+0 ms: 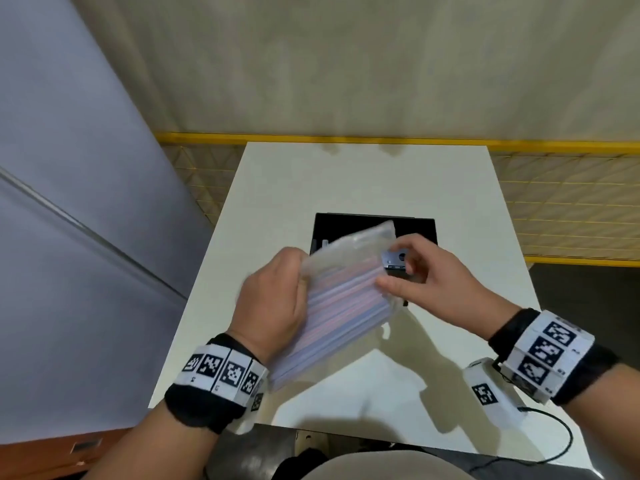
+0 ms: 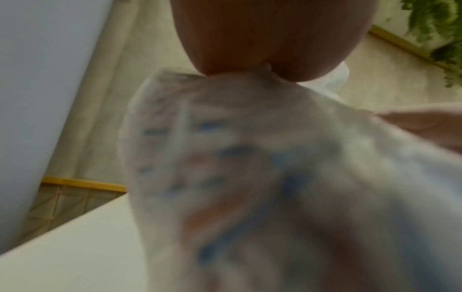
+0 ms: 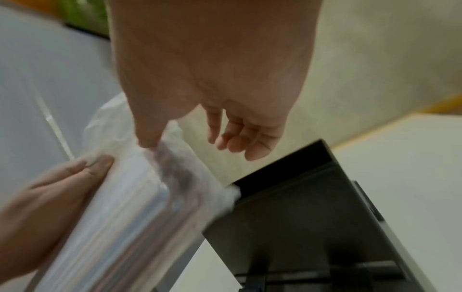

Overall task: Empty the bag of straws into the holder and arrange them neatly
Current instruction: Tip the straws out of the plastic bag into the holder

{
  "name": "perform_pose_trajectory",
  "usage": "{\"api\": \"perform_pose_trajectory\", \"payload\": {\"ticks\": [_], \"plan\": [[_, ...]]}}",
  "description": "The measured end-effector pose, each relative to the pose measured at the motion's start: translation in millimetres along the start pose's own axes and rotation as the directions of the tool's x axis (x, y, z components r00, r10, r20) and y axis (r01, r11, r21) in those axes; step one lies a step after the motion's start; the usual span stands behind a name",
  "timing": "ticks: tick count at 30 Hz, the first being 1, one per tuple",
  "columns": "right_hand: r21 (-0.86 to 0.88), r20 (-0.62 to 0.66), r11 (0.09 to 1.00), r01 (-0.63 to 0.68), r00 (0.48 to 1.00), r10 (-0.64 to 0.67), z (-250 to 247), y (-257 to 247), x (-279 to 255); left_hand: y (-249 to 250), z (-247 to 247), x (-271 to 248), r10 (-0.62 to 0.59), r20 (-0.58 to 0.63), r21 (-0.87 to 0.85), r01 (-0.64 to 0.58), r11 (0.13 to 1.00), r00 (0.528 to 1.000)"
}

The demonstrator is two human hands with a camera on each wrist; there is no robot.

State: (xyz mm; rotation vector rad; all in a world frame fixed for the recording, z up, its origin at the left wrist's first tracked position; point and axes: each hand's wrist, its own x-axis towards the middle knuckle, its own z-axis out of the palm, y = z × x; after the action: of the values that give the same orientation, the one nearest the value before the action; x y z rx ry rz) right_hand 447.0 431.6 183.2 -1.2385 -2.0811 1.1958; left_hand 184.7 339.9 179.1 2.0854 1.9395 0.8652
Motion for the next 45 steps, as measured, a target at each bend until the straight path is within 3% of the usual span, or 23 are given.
{"api": "perform_pose_trajectory", "payload": {"ticks": [2, 4, 7, 10, 13, 16, 18, 20, 24, 29, 33, 38, 42, 45], "plan": [[0.253, 0.058, 0.955, -0.156, 0.988, 0.146, -9, 7, -4, 14, 8, 13, -0.057, -0.080, -0.025, 0.056, 0.998, 0.995], [0.415, 0.118, 0.880, -0.232, 0.973, 0.200, -13, 10, -5, 30, 18, 26, -0.107, -0.103, -0.069, 0.100, 0.993, 0.989], [0.712, 0.088, 0.655, -0.253, 0.958, 0.274, -17, 6, -3, 53, 32, 44, -0.190, -0.188, -0.222, 0.146, 0.964, 0.964], [0.794, 0.181, 0.551, -0.258, 0.965, 0.191, -14, -3, 0, 84, 36, 59, -0.272, -0.277, -0.428, 0.135, 0.894, 0.921], [0.835, 0.129, 0.512, -0.201, 0.976, 0.173, -12, -16, 6, 93, 43, 74, -0.306, -0.153, -0.607, 0.155, 0.780, 0.940], [0.808, -0.040, 0.582, -0.088, 0.978, 0.204, -21, -20, 16, 84, 41, 77, -0.245, 0.107, -0.650, 0.254, 0.716, 0.964], [0.751, -0.125, 0.659, -0.039, 0.972, 0.200, -31, -19, 23, 75, 32, 79, -0.238, 0.265, -0.669, 0.356, 0.653, 0.935], [0.679, -0.145, 0.734, -0.027, 0.975, 0.170, -38, -21, 29, 64, 24, 82, -0.241, 0.339, -0.685, 0.414, 0.599, 0.909], [0.495, -0.156, 0.869, 0.001, 0.984, 0.087, -37, -35, 42, 50, 17, 87, -0.240, 0.400, -0.699, 0.464, 0.545, 0.885], [0.515, -0.013, 0.857, -0.039, 0.998, 0.053, -26, -52, 43, 36, 6, 91, -0.162, 0.403, -0.749, 0.426, 0.507, 0.901], [0.474, -0.183, 0.880, 0.004, 0.979, 0.095, -21, -62, 51, 29, 0, 96, -0.080, 0.392, -0.790, 0.380, 0.481, 0.917], [0.425, -0.134, 0.904, -0.053, 0.983, 0.121, -17, -72, 56, 1, -5, 105, -0.128, 0.420, -0.794, 0.432, 0.429, 0.899], [0.407, -0.328, 0.913, 0.015, 0.935, 0.131, -4, -75, 67, -12, -9, 118, -0.137, 0.424, -0.769, 0.436, 0.467, 0.895], [0.412, -0.322, 0.911, 0.010, 0.937, 0.135, 1, -75, 74, -19, -7, 128, -0.155, 0.421, -0.757, 0.440, 0.483, 0.894]]}}
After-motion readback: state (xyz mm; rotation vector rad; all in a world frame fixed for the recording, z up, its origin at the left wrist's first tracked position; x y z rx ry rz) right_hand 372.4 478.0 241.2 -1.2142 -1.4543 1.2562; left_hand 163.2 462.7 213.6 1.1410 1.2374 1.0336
